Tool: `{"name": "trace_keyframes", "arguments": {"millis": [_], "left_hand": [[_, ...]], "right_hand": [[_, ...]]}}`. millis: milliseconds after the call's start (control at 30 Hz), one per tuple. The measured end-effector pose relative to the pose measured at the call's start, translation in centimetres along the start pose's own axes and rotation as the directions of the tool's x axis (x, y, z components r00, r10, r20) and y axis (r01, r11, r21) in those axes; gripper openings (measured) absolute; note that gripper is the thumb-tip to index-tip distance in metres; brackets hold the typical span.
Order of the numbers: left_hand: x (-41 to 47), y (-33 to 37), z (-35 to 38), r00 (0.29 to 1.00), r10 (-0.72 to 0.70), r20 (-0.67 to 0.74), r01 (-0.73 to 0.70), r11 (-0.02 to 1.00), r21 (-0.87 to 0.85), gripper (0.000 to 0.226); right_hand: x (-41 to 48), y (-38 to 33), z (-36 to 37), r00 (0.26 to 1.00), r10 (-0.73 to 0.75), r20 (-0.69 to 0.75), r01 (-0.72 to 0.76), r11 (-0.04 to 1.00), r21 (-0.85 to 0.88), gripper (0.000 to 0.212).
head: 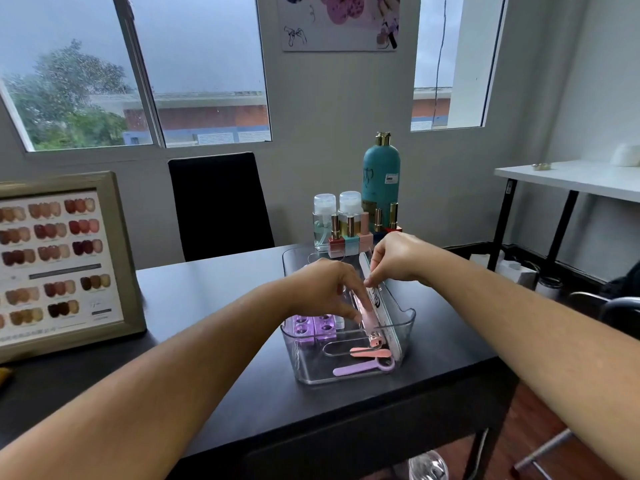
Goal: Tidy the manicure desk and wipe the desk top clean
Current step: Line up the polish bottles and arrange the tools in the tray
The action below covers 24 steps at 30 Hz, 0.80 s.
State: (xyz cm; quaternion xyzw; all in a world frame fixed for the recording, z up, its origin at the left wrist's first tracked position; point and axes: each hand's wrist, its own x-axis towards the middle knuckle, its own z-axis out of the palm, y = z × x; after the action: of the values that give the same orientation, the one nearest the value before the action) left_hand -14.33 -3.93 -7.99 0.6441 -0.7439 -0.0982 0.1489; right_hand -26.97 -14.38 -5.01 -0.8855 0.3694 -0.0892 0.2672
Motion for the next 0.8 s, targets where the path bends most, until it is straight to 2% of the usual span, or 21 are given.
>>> {"name": "trace_keyframes", "arguments": {"millis": [200, 333, 400, 567, 800], "left_hand": [[-0.1, 0.0, -0.2, 0.999, -0.042, 0.0, 0.042, 0.999, 0.007, 0.017], [0.1, 0.1, -0.2, 0.998, -0.046, -0.029, 0.047, 0.998, 0.029, 0.02], [0.2, 0.0, -0.1, 0.998, -0.051, -0.026, 0.052, 0.998, 0.045, 0.02], [-0.2, -0.1, -0.2, 0.999, -0.038, -0.009, 0.038, 0.998, 0.053, 0.022], [-0.8, 0.6, -0.6, 0.999, -0.03, 0.019, 0.029, 0.998, 0.048, 0.025]], "right_hand": [[-0.1, 0.3, 0.0, 0.998, -0.044, 0.055, 0.045, 0.999, -0.02, 0.013], [-0.1, -0.1, 0.1, 0.994, -0.079, 0.078, 0.091, 0.983, -0.16, 0.015], [0.0, -0.2, 0.2, 0.991, -0.083, 0.1, 0.104, 0.969, -0.224, 0.02], [0.2, -0.4, 0.3, 0.98, -0.104, 0.167, 0.163, 0.905, -0.392, 0.053], [0.5, -0.6, 0.0, 0.974, -0.11, 0.2, 0.188, 0.886, -0.425, 0.053]]}}
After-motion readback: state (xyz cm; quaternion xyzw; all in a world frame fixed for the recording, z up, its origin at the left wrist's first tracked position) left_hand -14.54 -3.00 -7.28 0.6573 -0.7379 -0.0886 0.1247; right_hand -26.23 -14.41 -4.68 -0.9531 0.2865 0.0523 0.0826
